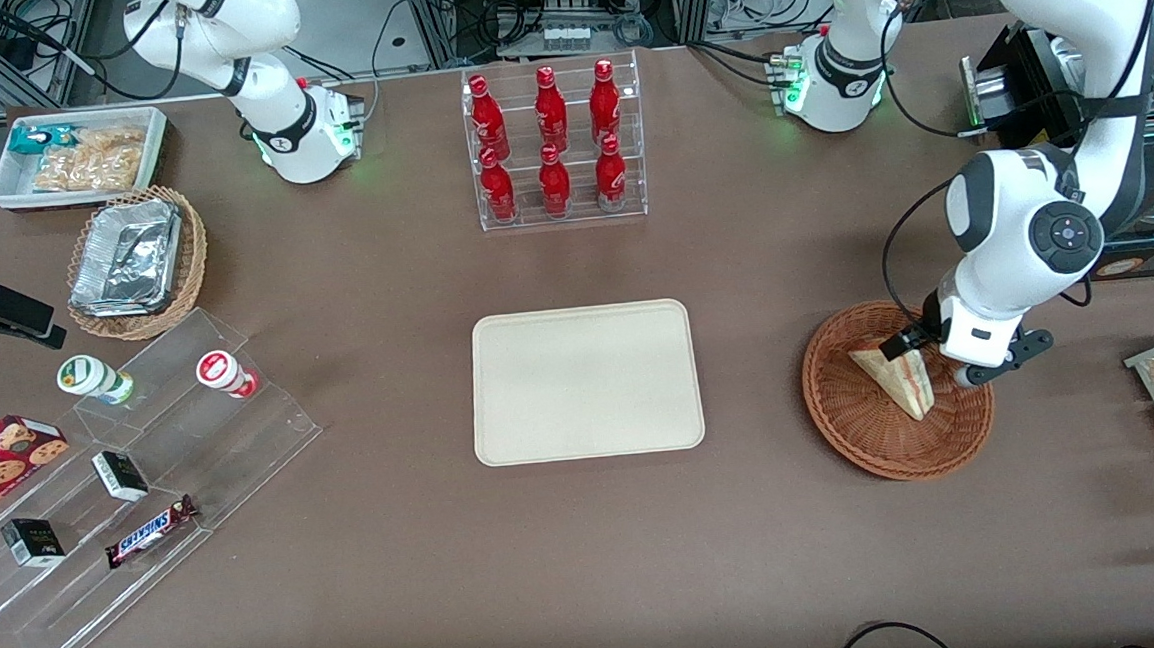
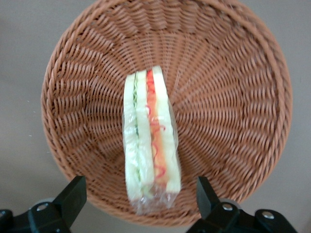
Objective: Place sandwich from basket to tray
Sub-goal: 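Lower the left gripper and grasp the wrapped sandwich in the basket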
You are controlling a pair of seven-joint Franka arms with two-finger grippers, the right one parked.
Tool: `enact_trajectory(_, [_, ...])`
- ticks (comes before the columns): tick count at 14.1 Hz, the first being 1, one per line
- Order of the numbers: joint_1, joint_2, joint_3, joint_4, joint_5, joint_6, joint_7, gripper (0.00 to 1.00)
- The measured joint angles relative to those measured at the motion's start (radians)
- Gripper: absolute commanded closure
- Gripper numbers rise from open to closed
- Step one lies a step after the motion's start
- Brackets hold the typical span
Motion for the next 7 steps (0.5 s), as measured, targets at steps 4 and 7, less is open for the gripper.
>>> enact_trajectory(4, [-0.001,0.047,0.000,-0.011,0.000,0.083,-0.139,0.00])
enact_trajectory(7, [-0.001,0.072,0.000,-0.044,0.000,0.154,-0.180,0.05])
